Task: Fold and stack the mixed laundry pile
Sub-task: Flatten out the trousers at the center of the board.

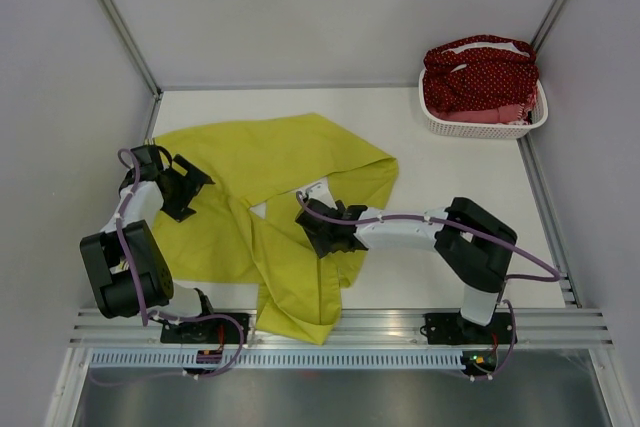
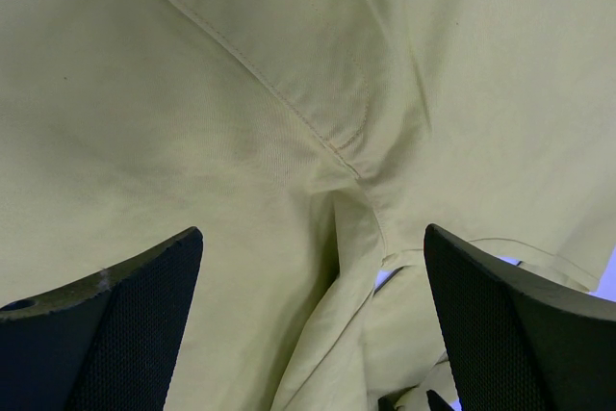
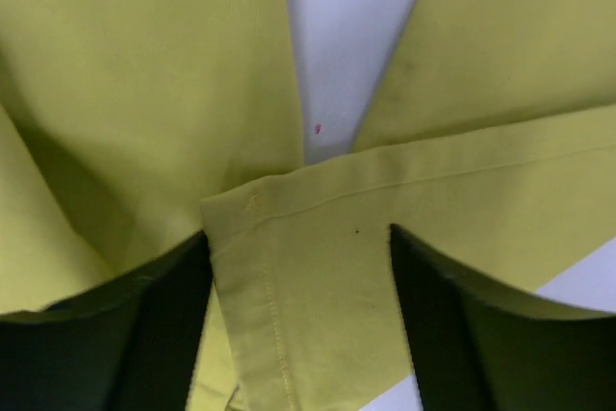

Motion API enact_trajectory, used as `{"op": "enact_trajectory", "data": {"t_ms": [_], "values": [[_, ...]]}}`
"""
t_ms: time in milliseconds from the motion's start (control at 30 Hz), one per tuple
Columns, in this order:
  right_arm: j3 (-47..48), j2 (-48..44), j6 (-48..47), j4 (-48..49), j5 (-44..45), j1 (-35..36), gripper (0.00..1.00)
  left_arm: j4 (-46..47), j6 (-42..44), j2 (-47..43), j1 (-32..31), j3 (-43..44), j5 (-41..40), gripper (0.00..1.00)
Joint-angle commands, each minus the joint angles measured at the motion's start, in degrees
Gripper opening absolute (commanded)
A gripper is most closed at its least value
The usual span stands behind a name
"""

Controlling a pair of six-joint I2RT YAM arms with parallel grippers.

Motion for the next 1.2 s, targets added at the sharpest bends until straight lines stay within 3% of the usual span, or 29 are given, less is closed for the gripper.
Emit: {"op": "enact_trajectory", "data": {"t_ms": [0,33,100,133,300,433,533,667,733,867,967,1000,1133,1167], "values": [[0.97,-0.44,1.58,1.24,3.51,-0.01,0.69,1.54,1.79,-0.23,-0.07,-0.30,1.55,1.00],[0.70,-1.06,2.01,1.33,4.03,-0.01,0.53,1.46,1.79,-0.23,0.02,-0.30,1.46,1.00],[-0.09,-3.51,2.28,1.51,4.65,-0.10,0.40,1.46,1.79,-0.23,0.02,-0.30,1.37,1.00],[-0.79,-4.48,2.63,1.25,5.26,-0.01,0.24,1.46,1.70,-0.06,0.02,-0.30,1.20,1.00],[-2.90,-11.07,1.49,-3.92,9.56,-0.80,0.00,1.89,0.91,2.48,-0.07,-0.21,-0.91,1.00],[-4.49,-16.96,-3.14,-9.03,15.62,-6.24,0.00,1.81,0.73,4.33,0.02,0.14,-1.61,1.00],[-2.56,-22.85,-13.65,-8.96,24.84,-18.07,0.00,1.81,0.56,5.21,0.02,0.32,-2.93,0.99],[4.55,-29.27,-34.24,2.10,23.04,-33.70,0.00,1.81,0.38,6.88,-0.07,0.67,-4.60,1.00],[7.63,-31.73,-46.25,12.63,22.32,-40.14,0.00,1.63,0.38,7.76,-0.07,0.84,-4.95,1.00],[17.63,-28.78,-62.69,21.63,0.81,-46.50,0.00,1.37,0.47,10.66,0.02,1.81,-4.95,1.00],[29.41,-24.20,-72.04,19.36,-6.21,-46.86,0.00,0.93,0.56,11.19,0.02,1.99,-5.92,0.99],[32.83,-22.18,-79.21,18.13,-8.33,-47.12,0.01,0.67,0.47,11.11,0.02,1.99,-7.23,1.00],[34.63,-21.72,-92.62,10.24,-19.49,-48.26,0.01,-0.04,0.29,10.75,0.11,1.81,-10.14,1.00],[33.75,-23.20,-95.42,7.17,-27.17,-48.53,0.00,-0.04,0.21,10.75,0.11,1.72,-10.40,1.00]]}}
